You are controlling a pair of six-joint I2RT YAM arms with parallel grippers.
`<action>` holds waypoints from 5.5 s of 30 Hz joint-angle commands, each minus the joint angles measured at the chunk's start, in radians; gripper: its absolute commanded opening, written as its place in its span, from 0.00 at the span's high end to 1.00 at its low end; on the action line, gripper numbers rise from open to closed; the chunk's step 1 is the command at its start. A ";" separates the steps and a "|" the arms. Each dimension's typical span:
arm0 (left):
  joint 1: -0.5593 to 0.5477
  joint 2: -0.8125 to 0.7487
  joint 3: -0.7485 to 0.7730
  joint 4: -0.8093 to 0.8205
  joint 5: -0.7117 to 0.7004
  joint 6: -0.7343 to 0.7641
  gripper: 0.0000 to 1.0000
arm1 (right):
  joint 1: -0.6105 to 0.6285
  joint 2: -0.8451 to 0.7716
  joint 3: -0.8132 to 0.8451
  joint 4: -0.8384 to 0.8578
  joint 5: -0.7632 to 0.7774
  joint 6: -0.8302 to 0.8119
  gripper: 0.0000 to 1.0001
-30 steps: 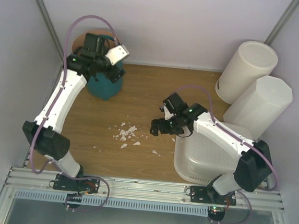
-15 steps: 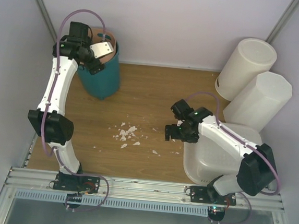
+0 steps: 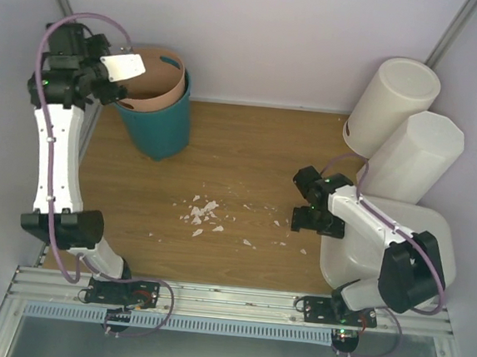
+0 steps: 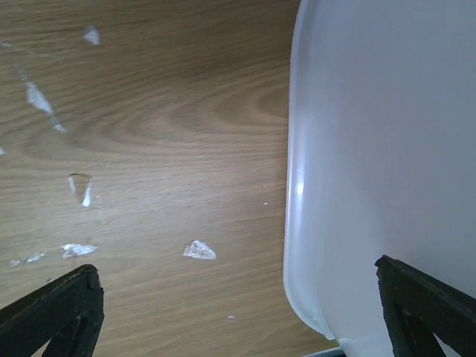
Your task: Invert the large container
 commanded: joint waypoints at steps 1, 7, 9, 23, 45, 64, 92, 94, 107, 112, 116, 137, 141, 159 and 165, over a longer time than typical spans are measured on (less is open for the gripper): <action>0.068 -0.083 0.007 0.096 0.061 0.091 0.01 | -0.041 -0.033 -0.026 -0.008 0.043 0.017 0.00; 0.192 -0.064 -0.043 0.074 0.103 0.206 0.01 | -0.070 -0.045 -0.029 0.012 0.043 0.001 0.00; 0.221 -0.046 -0.043 0.036 0.153 0.247 0.01 | -0.070 -0.066 -0.004 0.051 -0.013 -0.031 0.00; 0.237 -0.005 -0.127 -0.007 0.296 0.430 0.01 | 0.030 0.042 0.321 0.243 -0.173 -0.128 0.00; 0.212 -0.214 -0.587 0.527 0.468 0.348 0.01 | 0.040 0.021 0.277 0.295 -0.194 -0.135 0.00; 0.212 -0.118 -0.561 0.575 0.472 0.355 0.01 | 0.041 0.029 0.250 0.330 -0.206 -0.136 0.00; 0.179 -0.133 -0.944 1.356 0.585 0.046 0.51 | 0.040 0.026 0.219 0.375 -0.218 -0.132 0.00; 0.174 -0.123 -0.950 1.396 0.578 0.027 0.52 | 0.040 0.021 0.219 0.376 -0.217 -0.132 0.00; 0.167 -0.101 -0.862 1.227 0.584 0.148 0.41 | 0.040 0.016 0.228 0.377 -0.211 -0.141 0.00; 0.158 -0.092 -0.962 1.366 0.599 0.229 0.19 | 0.041 0.018 0.230 0.381 -0.211 -0.147 0.00; 0.145 -0.033 -0.946 1.428 0.605 0.256 0.02 | 0.040 0.019 0.225 0.385 -0.212 -0.144 0.00; 0.107 0.133 -0.742 1.185 0.591 0.453 0.36 | 0.040 0.025 0.227 0.401 -0.215 -0.143 0.00; 0.107 0.137 -0.704 1.042 0.572 0.519 0.44 | 0.040 0.023 0.228 0.403 -0.215 -0.146 0.00; 0.102 0.251 -0.454 0.533 0.466 0.682 0.66 | 0.041 0.000 0.203 0.415 -0.209 -0.144 0.00; 0.101 0.335 -0.308 0.277 0.357 0.762 0.71 | 0.040 -0.011 0.187 0.424 -0.209 -0.137 0.00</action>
